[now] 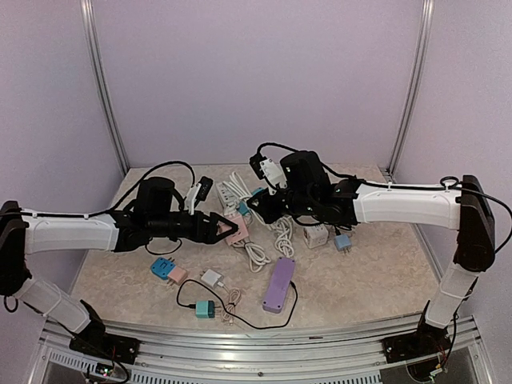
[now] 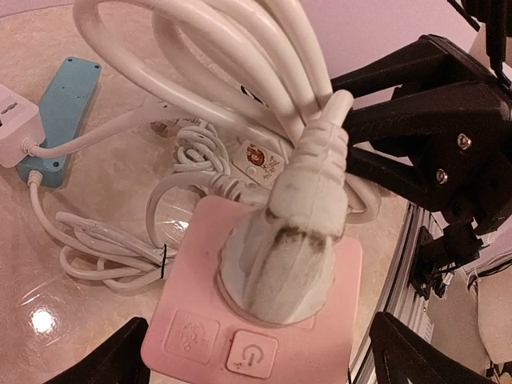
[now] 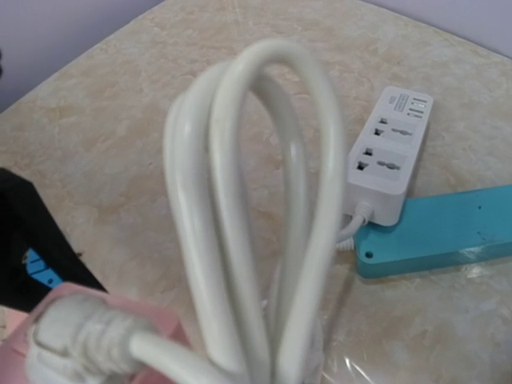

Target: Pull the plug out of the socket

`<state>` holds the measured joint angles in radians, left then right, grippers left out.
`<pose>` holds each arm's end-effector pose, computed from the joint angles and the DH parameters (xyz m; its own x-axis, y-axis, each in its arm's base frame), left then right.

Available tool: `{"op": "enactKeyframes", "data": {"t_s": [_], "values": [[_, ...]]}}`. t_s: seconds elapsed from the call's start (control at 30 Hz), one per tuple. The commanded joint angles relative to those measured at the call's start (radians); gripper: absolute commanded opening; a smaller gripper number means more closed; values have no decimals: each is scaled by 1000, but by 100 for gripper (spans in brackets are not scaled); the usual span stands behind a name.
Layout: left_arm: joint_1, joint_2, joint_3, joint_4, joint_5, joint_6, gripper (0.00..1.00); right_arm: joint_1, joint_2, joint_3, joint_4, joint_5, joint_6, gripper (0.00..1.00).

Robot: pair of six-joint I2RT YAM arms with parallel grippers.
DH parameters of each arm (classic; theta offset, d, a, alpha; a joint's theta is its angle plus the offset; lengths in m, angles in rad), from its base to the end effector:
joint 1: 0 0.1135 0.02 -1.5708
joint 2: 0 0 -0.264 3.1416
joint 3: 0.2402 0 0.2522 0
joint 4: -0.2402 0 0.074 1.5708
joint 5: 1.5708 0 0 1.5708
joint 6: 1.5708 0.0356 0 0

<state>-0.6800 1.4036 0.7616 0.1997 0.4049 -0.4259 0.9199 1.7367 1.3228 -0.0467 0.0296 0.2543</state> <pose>0.2281 -0.2025 0.2295 -0.6562 0.0423 -0.7534 0.6409 0.5582 -0.5269 0.2494 0.3257 0.2816 -0.4567 -0.1846 -0.8703 -0.6863 0.6955 0.2126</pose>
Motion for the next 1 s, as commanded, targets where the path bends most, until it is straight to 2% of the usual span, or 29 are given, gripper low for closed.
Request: {"op": "enactKeyframes", "data": {"t_s": [0.0, 0.17, 0.47, 0.63, 0.7, 0.83, 0.97], "values": [[5, 23, 33, 32, 32, 33, 88, 1, -74, 10, 144, -16, 20, 0], [5, 26, 37, 33, 40, 36, 80, -3, -74, 10, 145, -24, 26, 0], [2, 7, 42, 4, 59, 55, 47, -34, -74, -12, 146, -39, 59, 0], [3, -24, 87, -102, 83, 98, 31, -69, -96, -58, 153, -94, 80, 0], [7, -35, 124, -163, 134, 117, 27, -76, -114, -89, 166, -129, 70, 1], [21, -3, 244, -342, 316, 170, 19, -79, -172, -133, 170, -194, -11, 33], [31, 31, 320, -457, 464, 246, 13, -77, -243, -177, 133, -261, -95, 53]]}}
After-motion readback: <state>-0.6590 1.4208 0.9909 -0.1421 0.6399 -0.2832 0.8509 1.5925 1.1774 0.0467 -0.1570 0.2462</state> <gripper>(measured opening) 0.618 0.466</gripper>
